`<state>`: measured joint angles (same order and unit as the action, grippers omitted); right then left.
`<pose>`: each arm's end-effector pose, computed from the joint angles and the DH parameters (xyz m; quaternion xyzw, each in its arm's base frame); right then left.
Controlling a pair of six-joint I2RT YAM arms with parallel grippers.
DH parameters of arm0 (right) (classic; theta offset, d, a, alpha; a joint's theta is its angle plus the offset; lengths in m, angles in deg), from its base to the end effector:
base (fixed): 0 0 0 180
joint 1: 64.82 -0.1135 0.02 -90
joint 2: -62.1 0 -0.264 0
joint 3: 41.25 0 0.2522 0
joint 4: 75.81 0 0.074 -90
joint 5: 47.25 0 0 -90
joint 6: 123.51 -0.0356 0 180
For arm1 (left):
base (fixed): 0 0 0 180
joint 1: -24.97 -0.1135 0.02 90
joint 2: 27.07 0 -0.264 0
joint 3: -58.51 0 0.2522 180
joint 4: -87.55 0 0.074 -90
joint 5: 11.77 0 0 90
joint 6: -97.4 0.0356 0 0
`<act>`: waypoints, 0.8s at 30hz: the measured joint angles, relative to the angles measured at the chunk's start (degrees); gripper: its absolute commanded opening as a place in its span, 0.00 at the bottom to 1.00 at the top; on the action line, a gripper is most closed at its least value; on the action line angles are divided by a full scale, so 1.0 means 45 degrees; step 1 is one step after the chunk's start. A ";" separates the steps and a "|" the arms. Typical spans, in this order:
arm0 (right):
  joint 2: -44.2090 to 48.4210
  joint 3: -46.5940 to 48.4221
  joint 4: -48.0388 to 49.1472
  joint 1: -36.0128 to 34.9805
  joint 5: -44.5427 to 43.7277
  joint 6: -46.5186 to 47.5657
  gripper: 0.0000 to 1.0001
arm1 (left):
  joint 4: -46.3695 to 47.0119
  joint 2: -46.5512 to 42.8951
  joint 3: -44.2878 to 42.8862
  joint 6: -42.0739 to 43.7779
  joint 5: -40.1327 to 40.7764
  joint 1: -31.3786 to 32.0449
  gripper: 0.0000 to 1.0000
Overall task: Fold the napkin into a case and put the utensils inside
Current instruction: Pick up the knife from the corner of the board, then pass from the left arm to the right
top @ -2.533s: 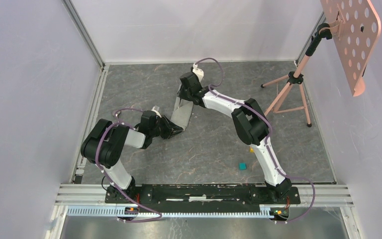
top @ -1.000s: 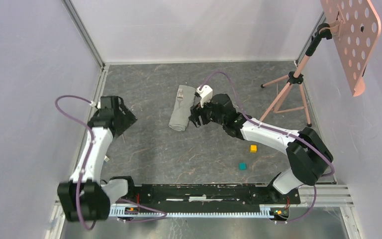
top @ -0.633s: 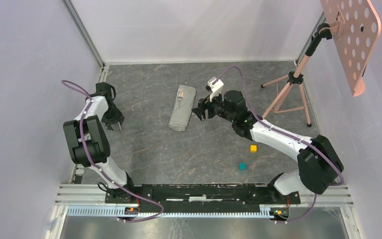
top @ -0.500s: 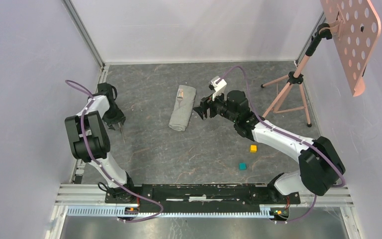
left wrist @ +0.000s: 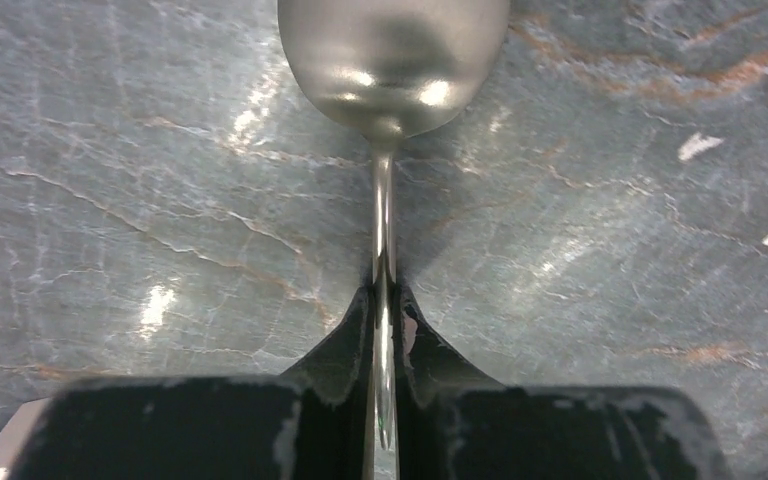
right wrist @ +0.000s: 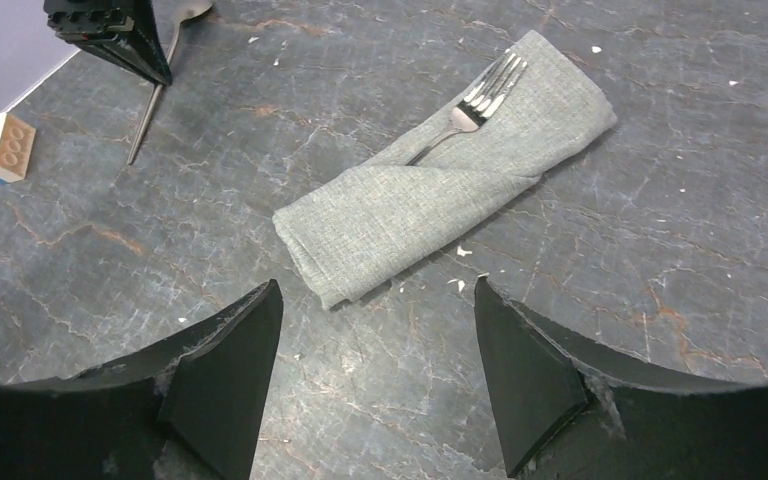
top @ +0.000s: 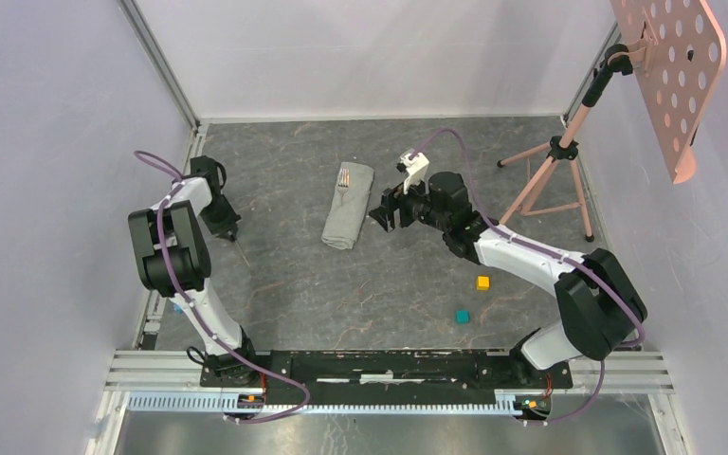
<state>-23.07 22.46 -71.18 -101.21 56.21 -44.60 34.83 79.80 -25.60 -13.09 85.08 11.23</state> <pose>0.2659 0.2063 0.2528 -0.2428 0.7628 0.3244 0.5039 0.3454 0.0888 0.1627 -0.2986 0.9441 0.0517 0.1294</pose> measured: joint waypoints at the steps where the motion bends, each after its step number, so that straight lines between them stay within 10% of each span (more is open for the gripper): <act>1: 0.0000 0.0005 -0.0024 0.0063 -0.0005 0.0005 0.80 | 0.0005 -0.0044 0.0015 0.0019 -0.0238 0.0034 0.06; 12: -0.0806 0.0418 0.0442 0.0831 0.2569 -0.2113 0.83 | 0.3721 -0.5673 0.3152 -0.0204 -0.7742 0.2477 0.02; 24: -0.2346 -0.1511 1.1672 0.1015 0.6115 -1.1380 0.69 | 1.3109 -0.7514 0.6397 -0.4488 -1.2638 0.7402 0.02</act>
<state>-33.62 15.66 -18.66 -96.64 83.72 -95.81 93.82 45.99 3.19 -33.29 28.21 44.54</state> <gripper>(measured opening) 0.732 0.053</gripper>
